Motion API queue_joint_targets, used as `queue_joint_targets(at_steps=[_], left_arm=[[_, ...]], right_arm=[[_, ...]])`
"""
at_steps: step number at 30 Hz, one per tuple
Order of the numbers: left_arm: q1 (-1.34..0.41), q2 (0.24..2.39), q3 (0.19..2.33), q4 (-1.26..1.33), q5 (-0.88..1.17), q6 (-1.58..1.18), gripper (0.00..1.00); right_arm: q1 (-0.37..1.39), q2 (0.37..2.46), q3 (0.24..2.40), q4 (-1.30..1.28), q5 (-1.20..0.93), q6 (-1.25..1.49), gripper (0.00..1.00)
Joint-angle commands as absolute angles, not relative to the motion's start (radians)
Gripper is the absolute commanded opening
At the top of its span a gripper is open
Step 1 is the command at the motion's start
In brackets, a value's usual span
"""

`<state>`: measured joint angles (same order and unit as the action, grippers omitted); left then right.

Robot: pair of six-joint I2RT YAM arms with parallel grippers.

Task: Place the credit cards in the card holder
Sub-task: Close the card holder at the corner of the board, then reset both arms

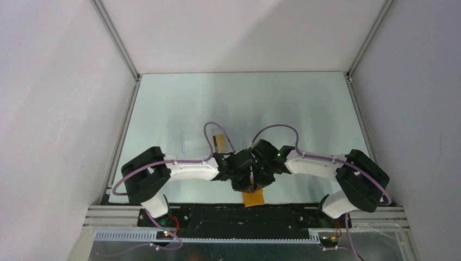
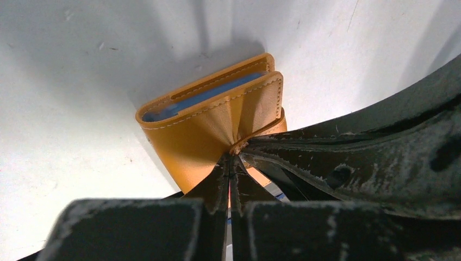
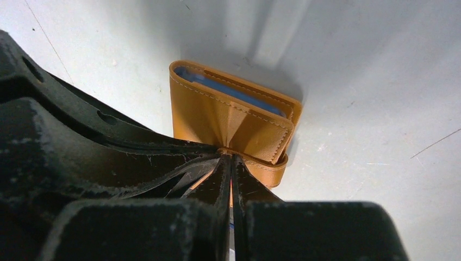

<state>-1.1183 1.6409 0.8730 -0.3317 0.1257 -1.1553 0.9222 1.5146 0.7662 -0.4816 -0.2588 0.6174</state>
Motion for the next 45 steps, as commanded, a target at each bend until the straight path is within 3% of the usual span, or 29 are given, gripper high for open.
queue_joint_targets(at_steps=[1, 16, 45], left_arm=[[-1.124, 1.634, 0.864, -0.275, 0.115, -1.132, 0.0], [-1.091, 1.526, 0.707, -0.025, 0.145, -1.2, 0.0], [-1.126, 1.508, 0.748, -0.115, 0.111, -1.162, 0.0]], right_arm=[[1.008, 1.618, 0.686, -0.608, -0.188, 0.563, 0.0], [0.86, 1.287, 0.652, -0.468, -0.342, 0.606, 0.0], [0.843, 1.372, 0.647, -0.362, -0.401, 0.638, 0.0]])
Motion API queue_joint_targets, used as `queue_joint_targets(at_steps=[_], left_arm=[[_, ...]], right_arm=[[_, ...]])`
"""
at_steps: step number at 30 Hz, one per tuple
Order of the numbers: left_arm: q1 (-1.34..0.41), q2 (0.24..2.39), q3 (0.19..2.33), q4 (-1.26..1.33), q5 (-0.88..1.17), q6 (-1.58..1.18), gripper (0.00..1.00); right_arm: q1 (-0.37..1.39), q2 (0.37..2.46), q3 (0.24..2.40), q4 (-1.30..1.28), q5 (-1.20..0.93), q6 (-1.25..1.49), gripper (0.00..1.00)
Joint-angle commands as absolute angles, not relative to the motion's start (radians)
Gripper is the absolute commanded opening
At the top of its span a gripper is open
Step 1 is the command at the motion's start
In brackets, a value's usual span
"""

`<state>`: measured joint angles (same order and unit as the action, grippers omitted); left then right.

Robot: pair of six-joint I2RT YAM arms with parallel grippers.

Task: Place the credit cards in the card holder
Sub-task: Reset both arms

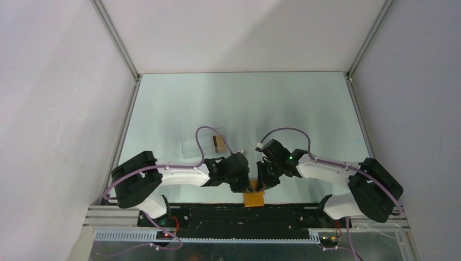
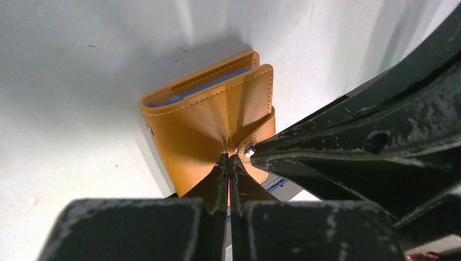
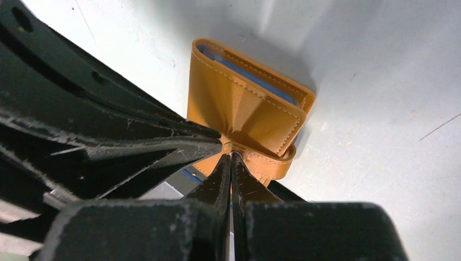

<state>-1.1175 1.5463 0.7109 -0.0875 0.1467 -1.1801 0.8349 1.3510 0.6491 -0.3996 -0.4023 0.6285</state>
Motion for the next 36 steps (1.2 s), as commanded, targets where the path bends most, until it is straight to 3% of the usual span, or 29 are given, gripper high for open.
queue_joint_targets(at_steps=[1, 13, 26, 36], left_arm=[[-1.126, 1.51, 0.749, -0.115, 0.111, -1.161, 0.0], [-1.125, 1.519, 0.765, -0.105, 0.129, -1.158, 0.0], [-1.124, 1.568, 0.771, -0.108, 0.151, -1.148, 0.08], [-1.137, 1.641, 0.802, -0.163, 0.152, -1.139, 0.0]], right_arm=[[0.848, 1.381, 0.647, -0.359, -0.396, 0.638, 0.0], [0.876, 1.439, 0.635, -0.344, -0.345, 0.644, 0.0], [0.903, 1.502, 0.638, -0.388, -0.274, 0.632, 0.0], [0.915, 1.614, 0.691, -0.443, -0.225, 0.639, 0.0]])
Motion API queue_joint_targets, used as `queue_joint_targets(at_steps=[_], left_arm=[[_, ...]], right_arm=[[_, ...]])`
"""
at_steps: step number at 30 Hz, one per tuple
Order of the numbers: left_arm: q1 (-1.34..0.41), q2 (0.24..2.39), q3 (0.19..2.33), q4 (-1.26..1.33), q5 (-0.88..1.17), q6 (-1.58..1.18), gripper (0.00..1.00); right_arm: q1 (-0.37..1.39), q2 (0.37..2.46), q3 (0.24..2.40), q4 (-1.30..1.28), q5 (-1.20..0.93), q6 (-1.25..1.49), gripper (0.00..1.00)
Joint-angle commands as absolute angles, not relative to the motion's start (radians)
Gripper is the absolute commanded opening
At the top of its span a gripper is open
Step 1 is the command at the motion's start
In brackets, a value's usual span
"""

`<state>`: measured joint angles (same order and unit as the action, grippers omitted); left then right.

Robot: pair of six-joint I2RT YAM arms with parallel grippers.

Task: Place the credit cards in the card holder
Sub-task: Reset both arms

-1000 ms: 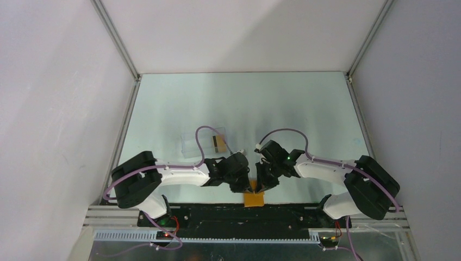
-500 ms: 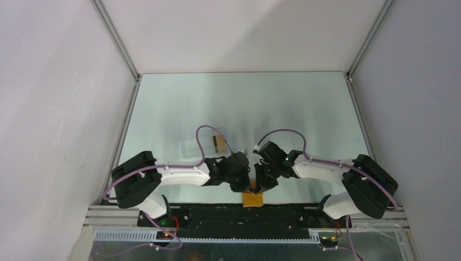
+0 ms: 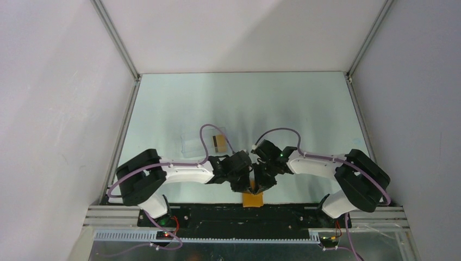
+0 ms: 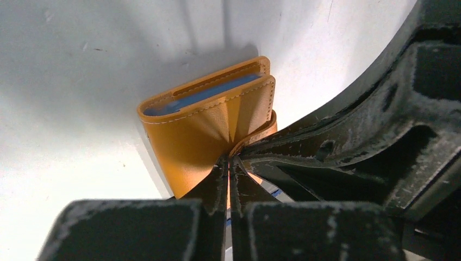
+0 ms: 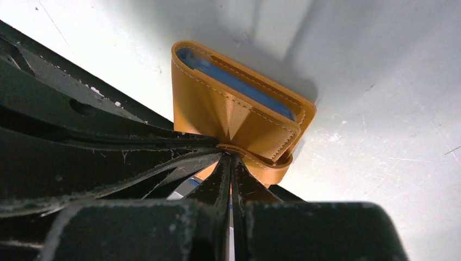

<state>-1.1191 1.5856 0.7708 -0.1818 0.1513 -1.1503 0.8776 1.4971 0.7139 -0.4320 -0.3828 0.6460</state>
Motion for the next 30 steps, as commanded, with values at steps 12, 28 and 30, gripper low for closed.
queue_joint_targets(at_steps=[12, 28, 30], left_arm=[[-1.017, 1.379, 0.725, -0.056, 0.116, -1.06, 0.67], [-0.269, 0.667, 0.421, 0.039, -0.086, -0.535, 1.0], [-0.249, 0.643, 0.406, 0.044, -0.233, -0.429, 1.0]], right_arm=[[0.79, 1.263, 0.721, -0.421, -0.308, 0.616, 0.49], [0.146, 0.894, 0.566, -0.238, 0.144, 0.356, 0.99], [0.142, 0.872, 0.499, -0.101, 0.245, 0.311, 0.99]])
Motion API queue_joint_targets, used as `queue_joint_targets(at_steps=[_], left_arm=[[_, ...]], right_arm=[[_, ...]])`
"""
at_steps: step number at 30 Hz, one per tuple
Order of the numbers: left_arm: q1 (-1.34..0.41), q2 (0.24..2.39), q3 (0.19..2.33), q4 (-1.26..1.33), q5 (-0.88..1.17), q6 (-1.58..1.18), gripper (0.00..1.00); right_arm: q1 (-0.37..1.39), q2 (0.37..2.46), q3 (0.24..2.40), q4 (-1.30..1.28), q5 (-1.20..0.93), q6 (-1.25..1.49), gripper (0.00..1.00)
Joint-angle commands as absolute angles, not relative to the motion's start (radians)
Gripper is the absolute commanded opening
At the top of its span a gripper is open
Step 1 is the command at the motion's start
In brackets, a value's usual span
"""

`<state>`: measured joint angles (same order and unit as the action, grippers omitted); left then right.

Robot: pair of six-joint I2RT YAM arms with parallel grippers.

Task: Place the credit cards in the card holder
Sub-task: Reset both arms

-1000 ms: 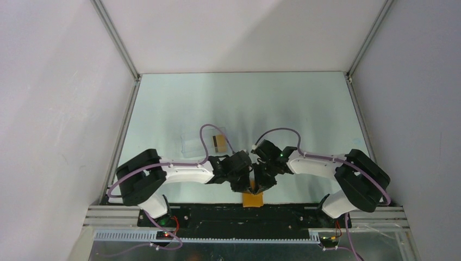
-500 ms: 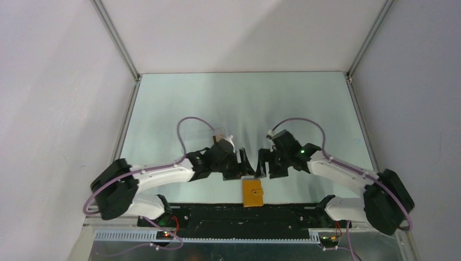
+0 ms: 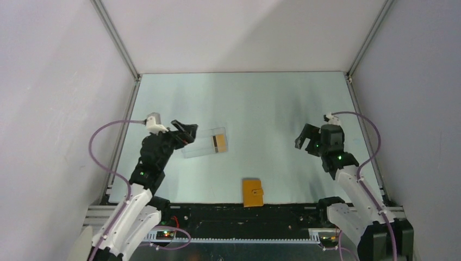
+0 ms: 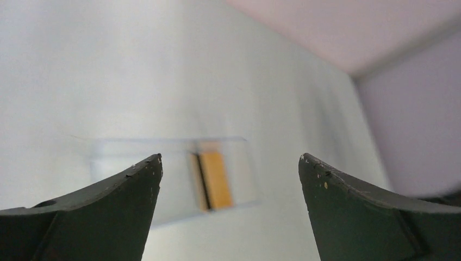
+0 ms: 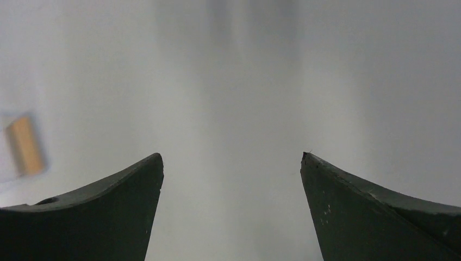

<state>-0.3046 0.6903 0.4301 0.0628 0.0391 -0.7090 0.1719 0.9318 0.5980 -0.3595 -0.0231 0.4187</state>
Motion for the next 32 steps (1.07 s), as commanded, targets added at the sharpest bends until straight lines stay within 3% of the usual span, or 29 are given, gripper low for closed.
queue_joint_targets(at_steps=[1, 6, 8, 11, 17, 21, 32], left_arm=[[-0.245, 0.647, 0.394, 0.056, -0.33, -0.361, 1.0], [-0.199, 0.786, 0.318, 0.298, -0.572, -0.162, 1.0], [-0.168, 0.881, 0.262, 0.494, -0.597, -0.111, 1.0], [-0.109, 1.033, 0.205, 0.822, -0.555, -0.07, 0.99], [0.012, 1.269, 0.124, 1.203, -0.344, -0.033, 1.0], [0.017, 1.26, 0.181, 1.08, -0.314, -0.03, 1.0], [0.008, 1.258, 0.181, 1.076, -0.347, -0.011, 1.0]], right_arm=[[0.142, 0.87, 0.469, -0.034, 0.277, 0.296, 0.99], [0.132, 0.982, 0.254, 0.49, 0.365, 0.171, 0.99], [0.118, 1.053, 0.265, 0.547, 0.354, 0.152, 0.99], [0.1, 1.156, 0.276, 0.668, 0.322, 0.12, 0.99], [-0.007, 1.358, 0.225, 1.022, 0.151, 0.088, 0.99], [-0.005, 1.354, 0.233, 0.997, 0.186, 0.084, 0.99], [0.023, 1.356, 0.232, 1.008, 0.202, 0.077, 0.99]])
